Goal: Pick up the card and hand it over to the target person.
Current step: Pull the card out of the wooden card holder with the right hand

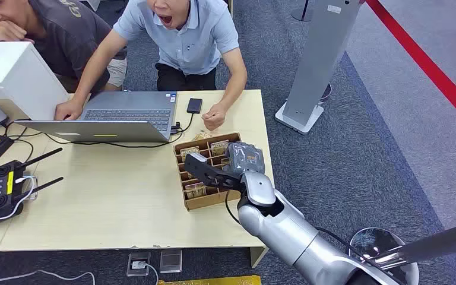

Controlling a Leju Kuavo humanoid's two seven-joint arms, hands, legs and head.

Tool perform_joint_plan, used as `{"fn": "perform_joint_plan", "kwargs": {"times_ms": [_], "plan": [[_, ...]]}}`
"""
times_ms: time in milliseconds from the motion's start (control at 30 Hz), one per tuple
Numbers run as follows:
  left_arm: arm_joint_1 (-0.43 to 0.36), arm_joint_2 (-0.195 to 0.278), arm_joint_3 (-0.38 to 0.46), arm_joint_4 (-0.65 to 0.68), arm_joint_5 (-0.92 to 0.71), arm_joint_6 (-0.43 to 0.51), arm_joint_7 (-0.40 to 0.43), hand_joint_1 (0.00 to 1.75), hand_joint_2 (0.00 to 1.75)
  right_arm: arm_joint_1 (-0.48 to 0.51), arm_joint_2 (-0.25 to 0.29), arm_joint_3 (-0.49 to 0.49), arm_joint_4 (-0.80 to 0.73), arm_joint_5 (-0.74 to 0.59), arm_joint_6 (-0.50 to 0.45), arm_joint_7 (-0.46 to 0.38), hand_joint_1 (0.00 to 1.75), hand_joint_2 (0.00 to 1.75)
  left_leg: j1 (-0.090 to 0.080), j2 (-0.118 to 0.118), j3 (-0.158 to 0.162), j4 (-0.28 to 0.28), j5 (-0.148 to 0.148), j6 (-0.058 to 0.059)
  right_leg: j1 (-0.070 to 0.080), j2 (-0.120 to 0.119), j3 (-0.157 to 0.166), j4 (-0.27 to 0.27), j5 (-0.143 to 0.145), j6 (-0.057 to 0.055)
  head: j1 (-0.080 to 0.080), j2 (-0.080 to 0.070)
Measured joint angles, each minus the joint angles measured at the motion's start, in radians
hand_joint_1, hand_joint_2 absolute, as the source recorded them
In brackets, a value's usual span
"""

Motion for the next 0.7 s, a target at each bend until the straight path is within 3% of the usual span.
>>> {"fn": "perform_joint_plan", "kwargs": {"times_ms": [433, 700], "plan": [[0.000, 0.000, 0.000, 0.000, 0.001, 0.001, 0.001, 0.00, 1.75, 0.002, 0.003, -0.001, -0.007, 0.001, -0.002, 0.000, 0.93, 1.75, 0.000, 0.000, -0.001, 0.001, -0.001, 0.000, 0.000, 0.000, -0.001, 0.001, -0.001, 0.000, 0.000, 0.000], [0.000, 0.000, -0.003, 0.000, -0.001, 0.001, 0.002, 0.00, 1.75, 0.008, -0.001, -0.011, -0.021, 0.001, 0.009, 0.000, 1.20, 1.75, 0.000, 0.000, -0.001, 0.000, 0.000, 0.000, 0.000, 0.000, -0.001, 0.000, 0.000, 0.000, 0.000, 0.000]]}}
